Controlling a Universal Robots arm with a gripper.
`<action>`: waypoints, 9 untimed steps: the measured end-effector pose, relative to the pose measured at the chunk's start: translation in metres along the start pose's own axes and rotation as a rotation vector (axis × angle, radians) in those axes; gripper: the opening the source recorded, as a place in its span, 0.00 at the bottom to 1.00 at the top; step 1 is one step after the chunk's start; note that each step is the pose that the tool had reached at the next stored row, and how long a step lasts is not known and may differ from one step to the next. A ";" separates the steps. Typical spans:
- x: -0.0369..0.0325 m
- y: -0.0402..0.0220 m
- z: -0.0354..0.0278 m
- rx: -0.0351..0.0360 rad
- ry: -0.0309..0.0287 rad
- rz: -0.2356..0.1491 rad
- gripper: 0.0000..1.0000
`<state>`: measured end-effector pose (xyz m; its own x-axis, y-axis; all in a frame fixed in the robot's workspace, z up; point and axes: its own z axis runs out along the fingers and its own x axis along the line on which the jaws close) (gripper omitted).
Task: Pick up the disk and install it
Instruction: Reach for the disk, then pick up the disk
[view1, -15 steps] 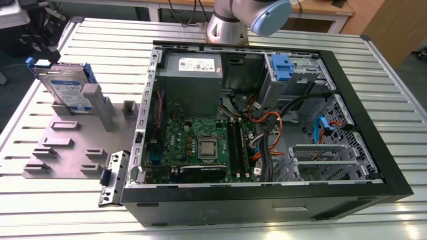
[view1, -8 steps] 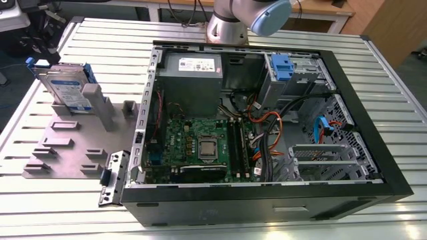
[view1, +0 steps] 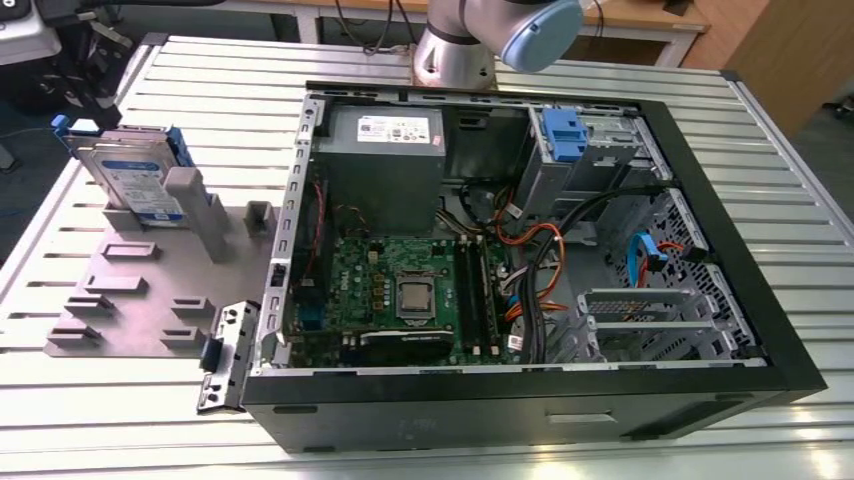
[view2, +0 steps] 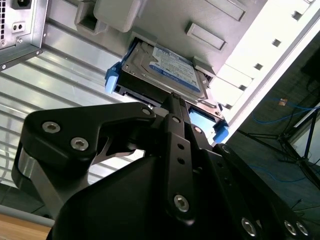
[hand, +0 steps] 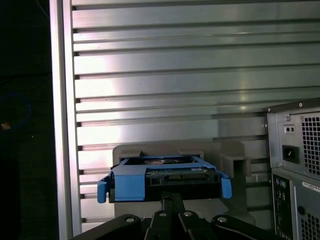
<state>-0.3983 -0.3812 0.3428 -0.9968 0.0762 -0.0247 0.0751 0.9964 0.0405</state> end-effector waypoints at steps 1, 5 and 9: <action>0.0000 0.0000 0.0002 0.0000 0.0000 0.000 0.11; 0.0001 -0.0001 0.0019 0.0000 0.0000 0.000 0.11; 0.0001 -0.0001 0.0031 0.0000 0.0000 0.000 0.11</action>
<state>-0.3983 -0.3812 0.3397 -0.9968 0.0761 -0.0247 0.0751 0.9964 0.0405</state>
